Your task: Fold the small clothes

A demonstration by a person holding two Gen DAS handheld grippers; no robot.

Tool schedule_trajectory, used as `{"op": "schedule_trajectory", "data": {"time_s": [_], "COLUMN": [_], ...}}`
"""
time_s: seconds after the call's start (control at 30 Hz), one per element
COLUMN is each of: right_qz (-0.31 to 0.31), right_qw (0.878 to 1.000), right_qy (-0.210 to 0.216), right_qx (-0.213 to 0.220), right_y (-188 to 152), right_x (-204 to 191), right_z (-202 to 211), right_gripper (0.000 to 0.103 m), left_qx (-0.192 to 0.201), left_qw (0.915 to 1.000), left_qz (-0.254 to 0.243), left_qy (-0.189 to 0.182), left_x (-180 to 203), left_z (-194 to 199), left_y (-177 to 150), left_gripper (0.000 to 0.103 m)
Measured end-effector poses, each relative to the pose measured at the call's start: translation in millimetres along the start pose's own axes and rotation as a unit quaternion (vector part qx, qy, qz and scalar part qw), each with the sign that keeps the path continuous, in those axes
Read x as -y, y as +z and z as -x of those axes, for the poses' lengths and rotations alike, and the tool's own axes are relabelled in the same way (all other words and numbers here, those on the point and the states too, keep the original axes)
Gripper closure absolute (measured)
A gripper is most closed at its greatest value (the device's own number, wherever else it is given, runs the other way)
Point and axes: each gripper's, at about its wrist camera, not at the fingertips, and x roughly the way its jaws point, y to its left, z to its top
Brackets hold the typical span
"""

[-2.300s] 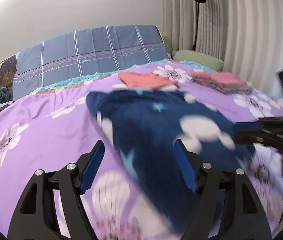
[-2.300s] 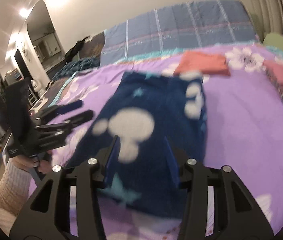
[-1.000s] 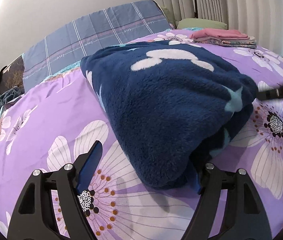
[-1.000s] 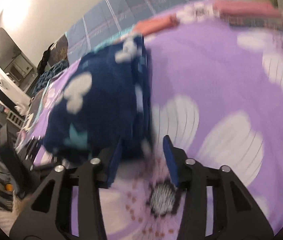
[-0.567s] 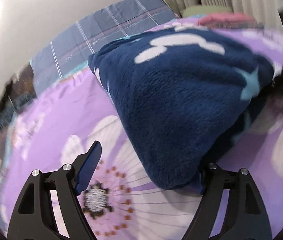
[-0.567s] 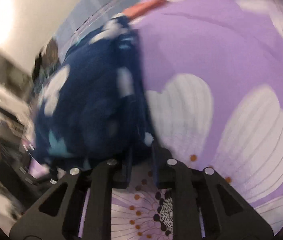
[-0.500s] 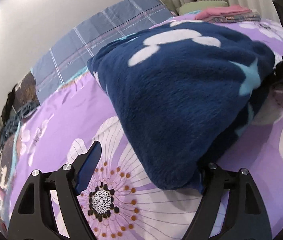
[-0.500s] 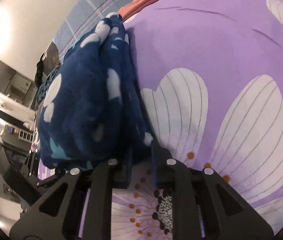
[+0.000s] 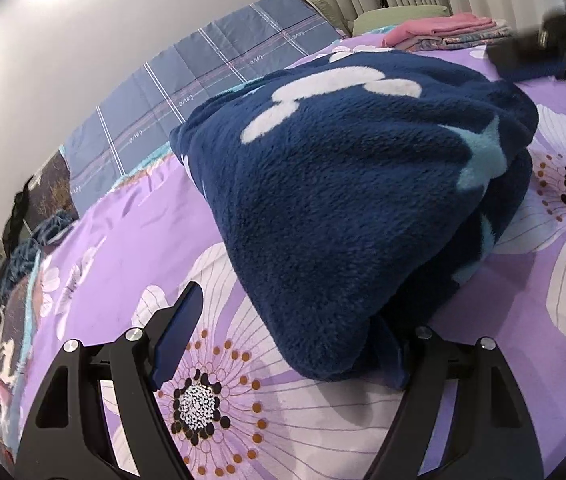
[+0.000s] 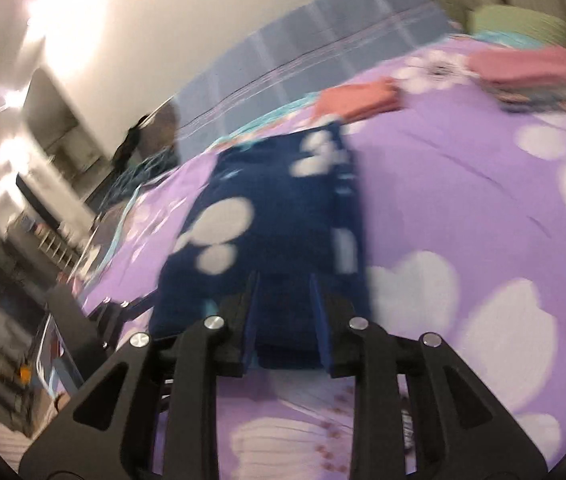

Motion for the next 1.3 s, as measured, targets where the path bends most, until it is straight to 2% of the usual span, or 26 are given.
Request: {"op": "schedule_trajectory", "data": {"time_s": [0.03,0.07,0.1,0.13,0.23,0.33,0.43,0.47,0.53,0.63,0.7,0.73,0.77,0.83,0.87,0.9,0.97,1.03,1.07,1.1,1.13,1.2,1.3], "right_qz": [0.009,0.024,0.028,0.028,-0.006,0.014,0.018,0.013,0.007,0.012,0.011,0.009,0.008,0.006,0.004,0.001,-0.003,-0.011,-0.019,-0.025,-0.027,-0.030,-0.087], "right_qw": [1.000,0.997,0.994,0.993,0.995,0.994,0.994,0.994,0.994,0.994,0.994,0.994,0.994,0.995,0.995,0.995,0.995,0.995,0.994,0.992,0.991,0.992,0.992], "right_qy": [-0.018,-0.063,-0.086,-0.095,-0.073,-0.087,-0.090,-0.087,-0.083,-0.081,-0.083,-0.083,-0.083,-0.081,-0.080,-0.079,-0.077,-0.076,-0.087,-0.106,-0.117,-0.110,-0.067], "right_qx": [-0.013,-0.045,-0.064,-0.071,-0.071,-0.072,-0.066,-0.065,-0.066,-0.067,-0.066,-0.066,-0.065,-0.063,-0.064,-0.065,-0.069,-0.068,-0.065,-0.061,-0.054,-0.050,-0.066], "right_y": [1.7,-1.9,-6.1,-10.7,-10.9,-12.1,-15.1,-17.2,-18.6,-17.9,-17.1,-17.3,-17.7,-18.6,-18.9,-18.8,-19.1,-17.9,-17.5,-17.5,-18.3,-22.2,-32.4], "right_x": [-1.9,-0.9,5.4,13.7,22.5,18.2,17.4,20.3,21.0,20.7,20.3,20.1,20.3,20.1,20.9,22.2,24.7,25.5,25.0,25.4,25.2,25.0,33.1], "right_z": [-9.6,-28.4,-42.4,-51.4,-56.2,-57.4,-55.1,-52.9,-49.5,-50.3,-51.2,-51.0,-50.6,-49.2,-47.6,-45.9,-40.1,-32.2,-23.9,-17.8,-12.2,-0.3,5.9], "right_gripper": [0.079,0.088,0.096,0.098,0.100,0.100,0.100,0.100,0.100,0.100,0.099,0.099,0.099,0.099,0.099,0.099,0.099,0.094,0.068,0.036,0.036,0.037,0.037], "left_qx": [-0.005,-0.009,-0.013,-0.015,-0.018,-0.015,-0.006,0.008,0.050,0.105,0.129,0.127,0.108,0.039,0.055,0.079,0.059,0.055,0.056,0.056,0.055,0.056,0.059], "left_qw": [0.9999,0.9997,0.9994,0.9987,0.9983,0.9976,0.9890,0.9828,0.9717,0.9643,0.9631,0.9631,0.9628,0.9665,0.9723,0.9737,0.9742,0.9777,0.9792,0.9791,0.9785,0.9784,0.9788], "left_qz": [0.008,0.013,0.019,0.027,0.027,0.024,0.027,0.034,0.060,0.098,0.113,0.118,0.118,0.086,0.060,0.042,0.044,0.019,0.010,0.011,0.018,0.021,0.023], "left_qy": [-0.010,-0.017,-0.026,-0.041,-0.048,-0.064,-0.145,-0.181,-0.223,-0.222,-0.208,-0.206,-0.218,-0.238,-0.219,-0.210,-0.213,-0.202,-0.195,-0.195,-0.198,-0.198,-0.195], "left_x": [-4.1,-6.0,-10.0,-15.3,-19.0,-19.9,-28.2,-36.4,-57.9,-83.2,-88.1,-86.5,-80.5,-55.4,-38.3,-31.6,-34.5,-29.8,-26.6,-26.9,-29.7,-31.8,-30.7], "left_z": [-1.3,-2.4,-3.7,-4.2,-3.6,1.8,22.3,35.0,59.8,74.1,66.8,56.2,35.5,-13.8,-26.5,-24.7,-20.6,-15.9,-15.5,-18.6,-18.7,-18.7,-18.2], "left_y": [-1.5,-2.7,-5.1,-8.3,-11.9,-12.1,-16.0,-17.0,-10.7,8.1,24.5,31.6,37.4,37.1,28.7,24.4,29.4,28.9,27.0,28.5,27.6,27.5,28.5], "left_gripper": [0.024,0.023,0.023,0.023,0.023,0.026,0.042,0.050,0.055,0.055,0.055,0.056,0.055,0.052,0.051,0.050,0.050,0.050,0.050,0.050,0.050,0.049,0.049]}}
